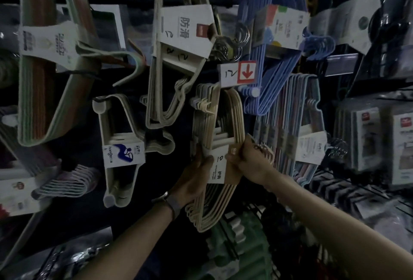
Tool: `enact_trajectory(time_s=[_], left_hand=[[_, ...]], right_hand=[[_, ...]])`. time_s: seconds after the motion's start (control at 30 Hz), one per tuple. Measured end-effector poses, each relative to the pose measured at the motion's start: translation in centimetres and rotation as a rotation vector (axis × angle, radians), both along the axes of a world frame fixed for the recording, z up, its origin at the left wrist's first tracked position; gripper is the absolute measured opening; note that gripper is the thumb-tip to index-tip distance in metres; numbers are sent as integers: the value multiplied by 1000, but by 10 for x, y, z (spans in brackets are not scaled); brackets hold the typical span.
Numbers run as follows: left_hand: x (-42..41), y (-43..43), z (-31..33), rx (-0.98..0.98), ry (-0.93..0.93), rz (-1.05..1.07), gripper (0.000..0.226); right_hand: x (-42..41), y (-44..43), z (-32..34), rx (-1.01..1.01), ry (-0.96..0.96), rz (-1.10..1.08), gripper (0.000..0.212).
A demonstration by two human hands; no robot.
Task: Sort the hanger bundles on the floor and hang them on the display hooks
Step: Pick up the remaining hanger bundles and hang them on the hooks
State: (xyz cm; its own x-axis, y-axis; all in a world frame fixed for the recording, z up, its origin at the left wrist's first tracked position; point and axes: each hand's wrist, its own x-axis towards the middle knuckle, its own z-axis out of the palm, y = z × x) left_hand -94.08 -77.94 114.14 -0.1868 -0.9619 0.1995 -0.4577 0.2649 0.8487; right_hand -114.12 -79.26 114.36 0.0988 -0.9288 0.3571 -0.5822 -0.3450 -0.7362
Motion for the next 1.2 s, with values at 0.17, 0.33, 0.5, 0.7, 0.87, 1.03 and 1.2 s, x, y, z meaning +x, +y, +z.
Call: enact_trajectory(time_s=[0.17,0.33,0.5,0.7,0.87,1.03,1.2], left_hand=[[-7,-11,-10,-54,23,29,63],[-11,-16,-16,-60,17,77,63],[-19,-4,-23,-71,9,178,59],[-35,21,-23,-180,-183,399,43],[-43,41,-12,-130,-318,455,39],[-43,69,0,-62,-393,439,39],[-48,106,7,-93,-434,387,16]], right_hand=[[2,-15,-5,-31,30,-14,71],[-2,-25,-9,-117,81,-20,78],[-7,-25,-19,-147,180,-35,87],[-16,-19,-29,-161,170,39,93],[-29,2,-25,-109,231,46,94],[-41,24,-17,-45,392,71,87],[-44,77,5,-67,492,65,76]])
